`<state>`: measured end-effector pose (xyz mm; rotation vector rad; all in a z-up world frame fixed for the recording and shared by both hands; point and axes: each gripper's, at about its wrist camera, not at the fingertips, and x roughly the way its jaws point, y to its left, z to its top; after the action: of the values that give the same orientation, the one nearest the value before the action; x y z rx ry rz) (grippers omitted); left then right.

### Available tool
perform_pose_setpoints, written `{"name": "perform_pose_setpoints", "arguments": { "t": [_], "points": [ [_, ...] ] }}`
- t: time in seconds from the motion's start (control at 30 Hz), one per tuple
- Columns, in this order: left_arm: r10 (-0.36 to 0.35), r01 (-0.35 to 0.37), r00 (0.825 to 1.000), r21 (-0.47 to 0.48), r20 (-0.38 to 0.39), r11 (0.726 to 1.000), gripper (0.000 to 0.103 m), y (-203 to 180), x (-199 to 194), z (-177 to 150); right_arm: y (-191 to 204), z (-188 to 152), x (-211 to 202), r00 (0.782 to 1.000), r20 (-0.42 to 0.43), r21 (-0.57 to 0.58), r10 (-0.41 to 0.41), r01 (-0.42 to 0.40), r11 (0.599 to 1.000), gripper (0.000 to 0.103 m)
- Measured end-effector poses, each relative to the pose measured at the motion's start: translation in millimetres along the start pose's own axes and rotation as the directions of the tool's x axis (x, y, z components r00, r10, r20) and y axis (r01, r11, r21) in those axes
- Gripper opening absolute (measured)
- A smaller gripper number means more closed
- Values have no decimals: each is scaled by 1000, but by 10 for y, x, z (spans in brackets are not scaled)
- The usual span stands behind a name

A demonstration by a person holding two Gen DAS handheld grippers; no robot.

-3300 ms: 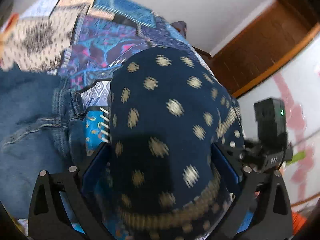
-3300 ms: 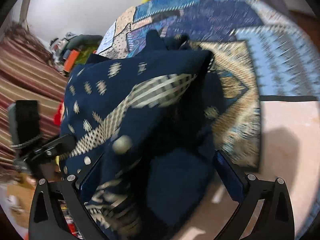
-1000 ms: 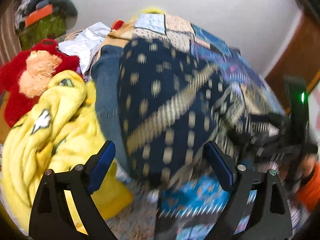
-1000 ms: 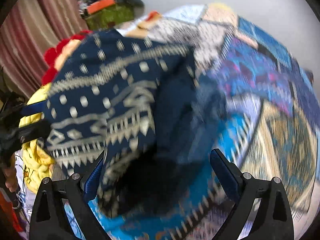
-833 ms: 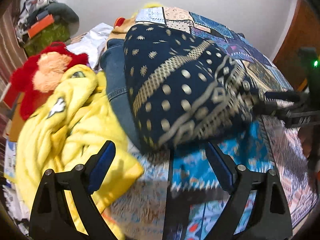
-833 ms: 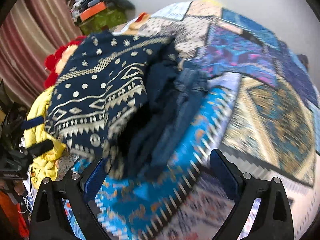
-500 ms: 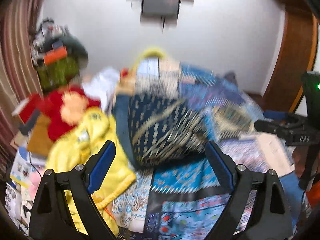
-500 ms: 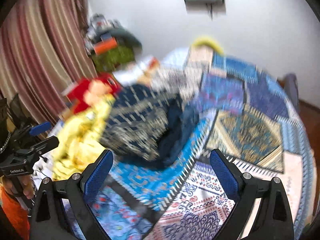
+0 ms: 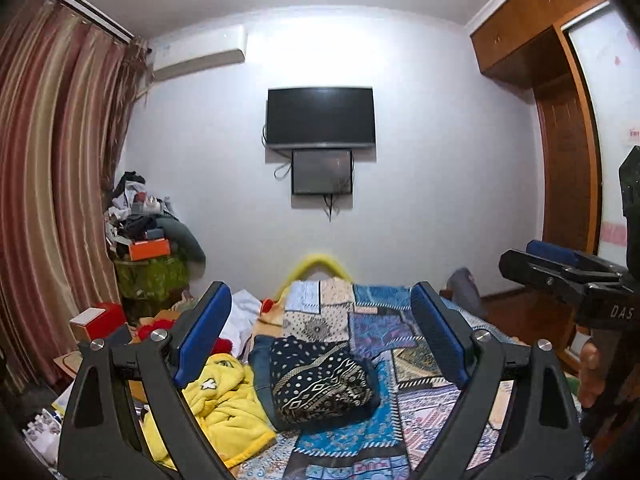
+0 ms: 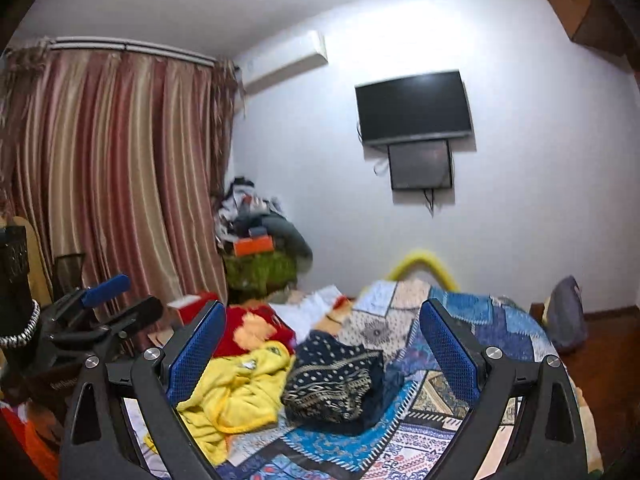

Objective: Fold large clothes

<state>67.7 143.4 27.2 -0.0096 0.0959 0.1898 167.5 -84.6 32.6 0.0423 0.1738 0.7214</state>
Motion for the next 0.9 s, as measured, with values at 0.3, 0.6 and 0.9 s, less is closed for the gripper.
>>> {"name": "perform_pose_setpoints", "arguments": {
  "t": [0.3, 0.6, 0.9],
  "points": [
    [21, -21, 999, 1, 27, 1000, 93, -86, -272, -99, 220, -163, -245, 1000, 8, -20, -20, 21, 1000, 97],
    [37, -37, 999, 14, 28, 999, 99, -150, -296, -118, 242, -251, -324, 998, 6, -36, -68, 68, 997, 97],
    [56, -56, 998, 0, 5, 998, 102, -119, -239, -160, 263, -307, -284, 992, -21, -53, -127, 126, 991, 103]
  ]
}}
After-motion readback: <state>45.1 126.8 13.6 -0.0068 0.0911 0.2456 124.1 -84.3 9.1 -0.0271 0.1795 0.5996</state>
